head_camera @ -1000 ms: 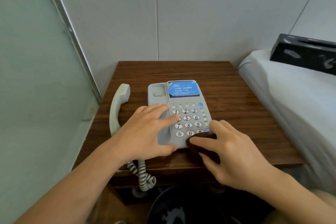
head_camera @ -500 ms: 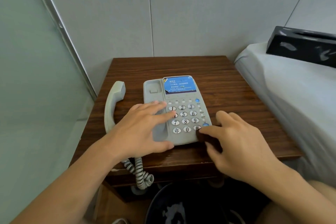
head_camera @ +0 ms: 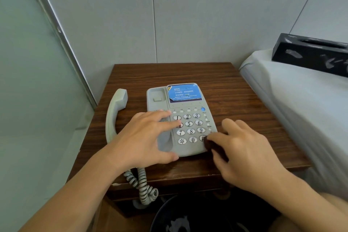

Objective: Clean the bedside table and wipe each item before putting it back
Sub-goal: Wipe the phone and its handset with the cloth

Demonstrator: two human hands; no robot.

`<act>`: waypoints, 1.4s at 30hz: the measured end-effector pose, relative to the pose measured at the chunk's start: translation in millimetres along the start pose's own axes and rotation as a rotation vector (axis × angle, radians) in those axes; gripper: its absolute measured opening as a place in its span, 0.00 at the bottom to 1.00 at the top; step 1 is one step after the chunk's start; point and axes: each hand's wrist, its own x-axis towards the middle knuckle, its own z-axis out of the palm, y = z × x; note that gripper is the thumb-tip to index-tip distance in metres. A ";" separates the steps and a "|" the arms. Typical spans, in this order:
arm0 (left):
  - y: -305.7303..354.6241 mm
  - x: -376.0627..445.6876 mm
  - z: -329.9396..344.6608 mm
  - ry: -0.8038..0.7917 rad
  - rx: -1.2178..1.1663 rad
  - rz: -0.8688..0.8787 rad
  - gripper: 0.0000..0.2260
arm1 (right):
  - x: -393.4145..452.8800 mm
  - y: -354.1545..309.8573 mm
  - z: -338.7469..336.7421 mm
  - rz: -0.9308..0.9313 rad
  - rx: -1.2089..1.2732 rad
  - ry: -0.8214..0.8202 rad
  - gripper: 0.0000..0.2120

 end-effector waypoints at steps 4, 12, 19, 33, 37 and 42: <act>-0.6 2.3 -0.5 0.029 -0.012 0.012 0.39 | 0.5 -27.2 10.3 -0.222 0.100 -0.019 0.08; -0.5 0.8 -1.3 0.010 -0.027 0.004 0.39 | 5.7 9.4 -5.2 -0.042 -0.102 -0.094 0.09; -6.0 2.0 2.8 0.032 -0.022 0.021 0.38 | 15.5 -10.6 2.6 -0.171 0.066 -0.061 0.09; 34.4 25.6 20.4 0.112 0.172 -0.051 0.50 | 39.8 51.2 -9.8 0.128 0.059 0.060 0.16; 50.7 37.4 28.9 0.121 0.218 -0.139 0.51 | 39.2 55.1 -0.3 0.151 0.131 0.100 0.16; 60.7 47.3 34.2 0.075 0.355 -0.139 0.48 | 27.3 59.9 10.9 0.175 0.237 0.166 0.18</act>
